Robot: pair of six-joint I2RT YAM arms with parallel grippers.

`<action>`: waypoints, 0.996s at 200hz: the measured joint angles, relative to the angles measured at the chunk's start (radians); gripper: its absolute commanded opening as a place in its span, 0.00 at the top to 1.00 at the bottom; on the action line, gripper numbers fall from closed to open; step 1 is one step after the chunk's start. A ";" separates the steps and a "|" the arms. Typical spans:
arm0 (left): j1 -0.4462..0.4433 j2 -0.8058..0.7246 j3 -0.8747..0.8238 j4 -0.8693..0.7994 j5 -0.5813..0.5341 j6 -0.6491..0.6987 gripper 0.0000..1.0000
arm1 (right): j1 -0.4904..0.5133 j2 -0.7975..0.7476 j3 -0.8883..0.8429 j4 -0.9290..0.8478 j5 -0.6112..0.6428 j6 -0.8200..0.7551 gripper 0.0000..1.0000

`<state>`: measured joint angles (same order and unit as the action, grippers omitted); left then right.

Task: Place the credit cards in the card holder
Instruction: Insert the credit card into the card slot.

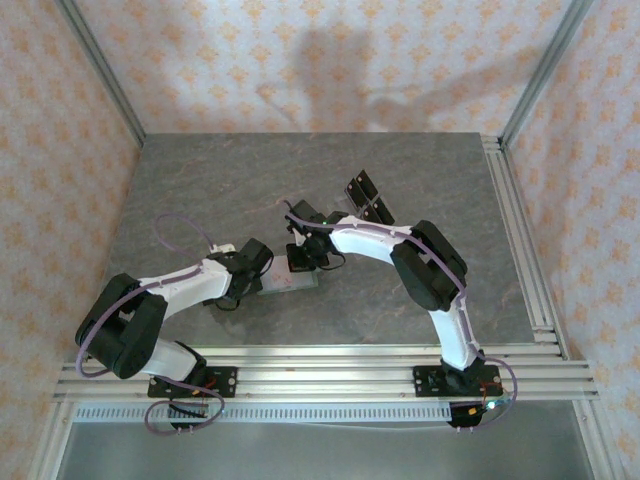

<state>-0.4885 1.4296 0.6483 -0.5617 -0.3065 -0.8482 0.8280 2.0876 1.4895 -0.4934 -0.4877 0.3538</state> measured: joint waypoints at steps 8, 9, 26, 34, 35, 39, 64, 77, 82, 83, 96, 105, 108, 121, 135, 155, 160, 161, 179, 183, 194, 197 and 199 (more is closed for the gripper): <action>0.000 0.000 0.000 0.000 0.001 0.000 0.00 | 0.000 0.000 0.000 0.000 -0.002 0.000 1.00; 0.000 0.000 0.000 0.000 0.001 0.000 0.00 | 0.000 0.000 0.000 0.000 -0.002 0.000 1.00; 0.000 0.000 0.000 0.000 0.002 0.000 0.00 | 0.001 0.000 0.000 0.000 -0.006 0.000 1.00; 0.000 0.000 0.000 0.000 0.002 0.000 0.00 | 0.002 0.002 0.001 0.000 -0.006 0.000 1.00; 0.000 0.000 0.000 0.000 0.002 0.000 0.00 | 0.002 0.002 0.001 0.000 -0.006 0.000 1.00; 0.000 0.000 0.000 0.000 0.002 0.000 0.00 | 0.003 0.003 0.002 0.000 -0.007 0.000 1.00; 0.000 0.000 0.000 0.001 0.003 0.000 0.00 | 0.012 0.026 0.023 -0.001 -0.013 0.000 1.00; 0.000 0.000 0.000 0.001 0.003 0.000 0.00 | 0.016 0.039 0.034 0.000 -0.018 0.000 1.00; 0.000 0.000 0.000 0.001 0.003 0.000 0.00 | 0.018 0.043 0.037 0.000 -0.020 0.000 1.00; 0.000 0.000 0.000 0.001 0.003 0.000 0.00 | 0.018 0.044 0.038 0.000 -0.020 0.000 1.00; 0.000 0.002 0.000 0.001 0.003 0.000 0.00 | 0.019 0.048 0.045 -0.001 -0.028 0.000 1.00; 0.000 0.002 0.000 0.002 0.003 0.000 0.00 | 0.019 0.049 0.048 -0.001 -0.032 0.000 1.00; 0.000 0.002 0.000 0.002 0.003 0.000 0.00 | 0.019 0.049 0.050 -0.001 -0.034 0.000 1.00; 0.000 0.002 0.000 0.002 0.003 0.000 0.00 | 0.019 0.049 0.054 -0.001 -0.040 0.001 1.00; 0.000 0.002 0.000 0.002 0.003 0.000 0.00 | 0.021 0.051 0.063 0.000 -0.048 0.002 1.00; 0.000 0.002 0.000 0.002 0.003 0.000 0.00 | 0.026 0.060 0.077 0.005 -0.064 0.012 1.00; 0.000 0.002 0.000 0.002 0.003 0.000 0.00 | 0.027 0.063 0.081 0.006 -0.069 0.013 1.00; 0.000 0.002 0.000 0.002 0.003 0.000 0.00 | 0.027 0.064 0.082 0.006 -0.070 0.013 1.00; 0.000 0.002 0.000 0.003 0.003 0.000 0.00 | 0.029 0.079 0.097 0.011 -0.085 0.019 1.00; 0.000 0.002 0.000 0.003 0.003 0.000 0.00 | 0.029 0.083 0.101 0.012 -0.089 0.021 1.00; 0.000 0.002 0.000 0.003 0.003 0.000 0.00 | 0.029 0.087 0.108 0.010 -0.093 0.024 1.00; 0.000 0.002 0.000 0.003 0.003 0.000 0.00 | 0.029 0.089 0.109 0.010 -0.095 0.023 1.00; 0.000 0.002 0.000 0.003 0.003 0.000 0.00 | 0.029 0.089 0.110 0.011 -0.095 0.024 1.00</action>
<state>-0.4881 1.4319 0.6479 -0.5587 -0.3031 -0.8486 0.8570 2.1761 1.5993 -0.4828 -0.5823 0.3775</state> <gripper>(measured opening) 0.997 0.040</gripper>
